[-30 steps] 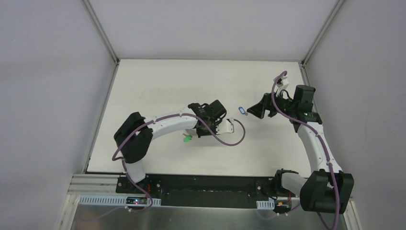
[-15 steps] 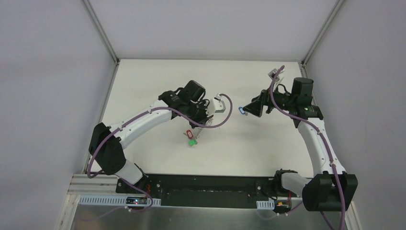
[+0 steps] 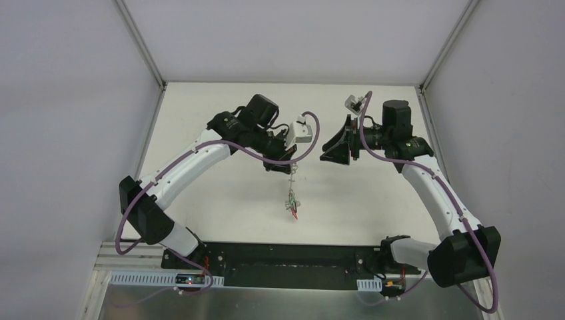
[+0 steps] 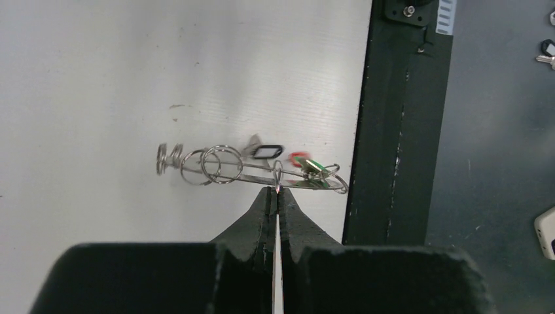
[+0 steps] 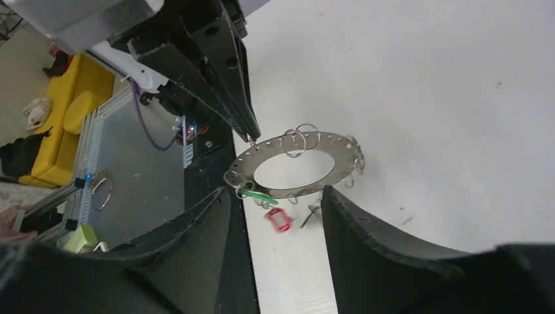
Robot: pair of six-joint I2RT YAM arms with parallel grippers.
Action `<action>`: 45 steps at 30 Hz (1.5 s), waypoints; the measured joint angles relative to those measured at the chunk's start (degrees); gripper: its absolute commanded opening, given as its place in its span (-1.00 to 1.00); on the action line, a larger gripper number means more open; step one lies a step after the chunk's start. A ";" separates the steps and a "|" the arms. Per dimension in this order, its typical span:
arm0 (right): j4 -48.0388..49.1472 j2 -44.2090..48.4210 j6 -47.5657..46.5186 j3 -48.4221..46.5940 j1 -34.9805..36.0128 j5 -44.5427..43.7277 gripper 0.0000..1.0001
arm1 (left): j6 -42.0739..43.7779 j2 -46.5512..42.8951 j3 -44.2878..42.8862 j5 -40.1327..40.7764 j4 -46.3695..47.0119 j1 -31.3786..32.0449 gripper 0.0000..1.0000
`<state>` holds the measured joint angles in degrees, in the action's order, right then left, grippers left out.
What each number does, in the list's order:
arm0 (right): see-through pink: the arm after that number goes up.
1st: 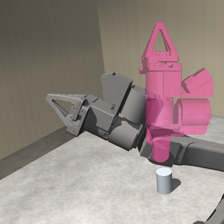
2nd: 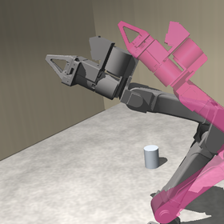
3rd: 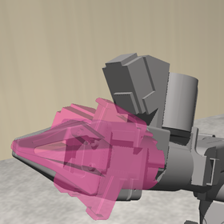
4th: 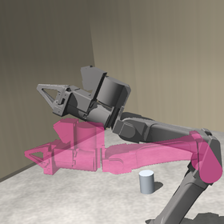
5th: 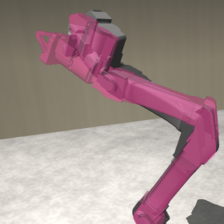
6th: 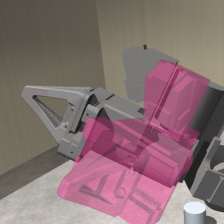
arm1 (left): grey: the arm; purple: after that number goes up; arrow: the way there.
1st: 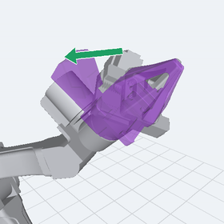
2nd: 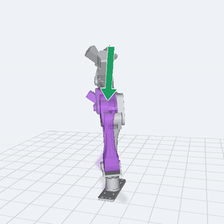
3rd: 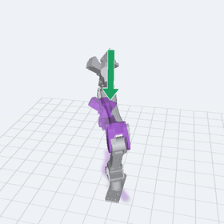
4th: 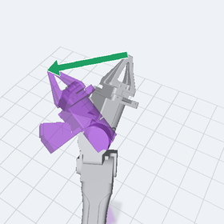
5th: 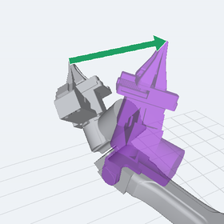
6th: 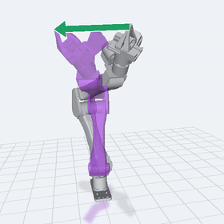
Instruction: Put the keys on the keyring
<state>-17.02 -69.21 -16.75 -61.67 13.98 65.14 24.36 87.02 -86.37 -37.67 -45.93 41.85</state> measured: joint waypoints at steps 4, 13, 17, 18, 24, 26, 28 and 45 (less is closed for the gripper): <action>1.22 0.02 0.76 0.00 2.25 2.19 -0.09 | 0.07 -0.37 -2.16 -3.10 -0.90 -0.28 -1.00; 3.72 -0.07 2.58 0.31 5.57 4.57 -0.19 | -1.70 -0.37 -4.87 -6.08 0.59 -0.31 -1.00; 3.65 -0.72 2.34 0.31 8.02 4.76 -0.20 | -5.38 -0.04 -4.87 -6.93 3.74 -0.31 -1.00; 3.43 -0.96 2.10 0.31 8.61 4.72 -0.23 | -6.40 0.09 -4.81 -7.15 4.72 -0.31 -1.00; 2.51 -1.36 -0.33 0.83 10.08 3.39 -0.33 | -12.98 0.74 -2.95 -8.85 9.81 -0.33 -1.00; 2.45 -1.36 -0.72 1.42 10.10 2.86 -0.43 | -14.34 0.74 -1.79 -9.25 11.34 -0.31 -1.00; 2.16 -1.36 -1.03 1.60 10.19 2.45 -0.52 | -15.47 0.76 -0.79 -10.03 12.70 -0.31 -1.00; 1.33 -1.36 -2.32 2.49 10.12 -0.48 -0.63 | -20.02 0.70 3.80 -12.31 18.86 -0.72 -1.00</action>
<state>-15.68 -70.57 -19.07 -59.18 24.10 64.66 4.34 87.72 -82.56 -49.98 -27.07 41.12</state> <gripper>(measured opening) 0.167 0.009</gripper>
